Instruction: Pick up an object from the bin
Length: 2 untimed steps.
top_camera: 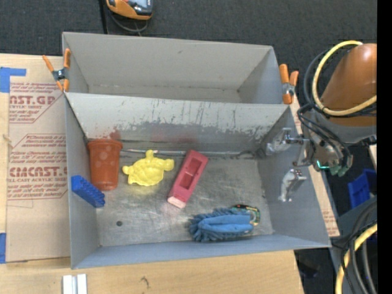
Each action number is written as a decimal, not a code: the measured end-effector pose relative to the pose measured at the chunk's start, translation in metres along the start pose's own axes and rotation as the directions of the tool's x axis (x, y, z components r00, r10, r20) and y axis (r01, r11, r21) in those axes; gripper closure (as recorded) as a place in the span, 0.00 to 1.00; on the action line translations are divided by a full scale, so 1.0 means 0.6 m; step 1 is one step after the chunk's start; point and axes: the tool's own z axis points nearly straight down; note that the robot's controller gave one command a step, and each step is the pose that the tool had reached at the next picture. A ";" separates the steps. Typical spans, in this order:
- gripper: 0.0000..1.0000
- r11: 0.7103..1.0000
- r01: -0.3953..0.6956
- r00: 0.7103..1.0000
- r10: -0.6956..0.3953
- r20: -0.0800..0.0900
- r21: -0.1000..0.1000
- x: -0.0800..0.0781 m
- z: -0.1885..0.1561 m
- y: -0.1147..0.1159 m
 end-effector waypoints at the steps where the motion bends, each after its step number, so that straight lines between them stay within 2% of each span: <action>1: 1.00 0.964 0.267 0.964 -0.267 -0.005 -0.004 0.024 0.227 0.114; 2: 0.00 0.964 0.266 0.964 -0.266 0.000 -0.001 0.021 0.223 0.112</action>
Offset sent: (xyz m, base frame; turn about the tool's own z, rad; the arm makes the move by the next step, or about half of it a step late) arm 0.0000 0.0000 0.0000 0.0000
